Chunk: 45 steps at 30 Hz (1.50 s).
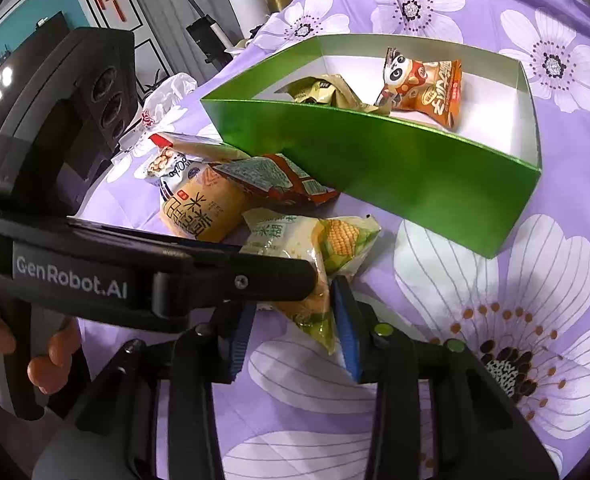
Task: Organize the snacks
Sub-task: 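Close the left tool on the pale green corn snack packet, then carry the corn snack packet with the left tool over the green box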
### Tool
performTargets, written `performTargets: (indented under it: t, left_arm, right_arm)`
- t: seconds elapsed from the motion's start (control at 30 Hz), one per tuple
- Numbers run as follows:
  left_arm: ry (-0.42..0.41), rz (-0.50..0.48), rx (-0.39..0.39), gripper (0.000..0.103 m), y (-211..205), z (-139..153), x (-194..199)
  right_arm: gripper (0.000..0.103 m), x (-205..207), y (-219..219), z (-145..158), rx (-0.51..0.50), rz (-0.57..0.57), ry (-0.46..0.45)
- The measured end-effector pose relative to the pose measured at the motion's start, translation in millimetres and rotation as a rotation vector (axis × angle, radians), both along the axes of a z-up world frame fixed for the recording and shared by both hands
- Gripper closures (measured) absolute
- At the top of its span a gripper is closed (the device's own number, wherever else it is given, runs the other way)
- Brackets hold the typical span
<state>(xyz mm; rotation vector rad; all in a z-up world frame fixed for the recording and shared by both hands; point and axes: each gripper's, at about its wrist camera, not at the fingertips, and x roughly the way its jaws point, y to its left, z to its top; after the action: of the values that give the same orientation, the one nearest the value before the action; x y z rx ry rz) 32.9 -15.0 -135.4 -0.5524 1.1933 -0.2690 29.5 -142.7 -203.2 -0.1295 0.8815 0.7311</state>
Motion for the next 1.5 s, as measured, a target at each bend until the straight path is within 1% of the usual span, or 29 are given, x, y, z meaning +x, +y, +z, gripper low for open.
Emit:
performTargets:
  t: [0.1, 0.13, 0.3, 0.37, 0.53, 0.7, 0.9, 1.03, 1.23, 1.5]
  left_arm:
    - [-0.007, -0.006, 0.004, 0.051, 1, 0, -1]
    - [-0.013, -0.012, 0.009, 0.052, 0, 1, -1]
    - [-0.07, -0.061, 0.069, 0.054, -14, 13, -10]
    - [-0.097, -0.088, 0.099, 0.054, -20, 18, -16]
    - [-0.134, -0.137, 0.124, 0.054, -31, 27, -30]
    - [-0.206, -0.177, 0.151, 0.054, -40, 47, -42]
    - [-0.292, -0.183, 0.164, 0.054, -45, 74, -48]
    - [-0.333, -0.178, 0.171, 0.054, -41, 88, -49]
    - [-0.385, -0.162, 0.178, 0.054, -35, 104, -45]
    - [-0.442, -0.146, 0.171, 0.054, -20, 124, -19]
  right_arm:
    - [0.07, -5, -1, -2, 0.012, -0.009, 0.002]
    - [0.074, -7, -1, -2, 0.012, -0.015, -0.001]
    - [0.082, -22, -3, -1, 0.036, -0.051, -0.033]
    - [0.083, -29, -6, -1, 0.048, -0.064, -0.045]
    - [0.086, -50, -14, 4, 0.066, -0.093, -0.067]
    - [0.086, -67, -20, 22, 0.081, -0.111, -0.117]
    - [0.086, -75, -19, 46, 0.093, -0.114, -0.183]
    - [0.086, -76, -16, 58, 0.082, -0.108, -0.222]
    - [0.086, -67, -10, 77, 0.082, -0.093, -0.27]
    - [0.086, -42, 5, 101, 0.074, -0.081, -0.339]
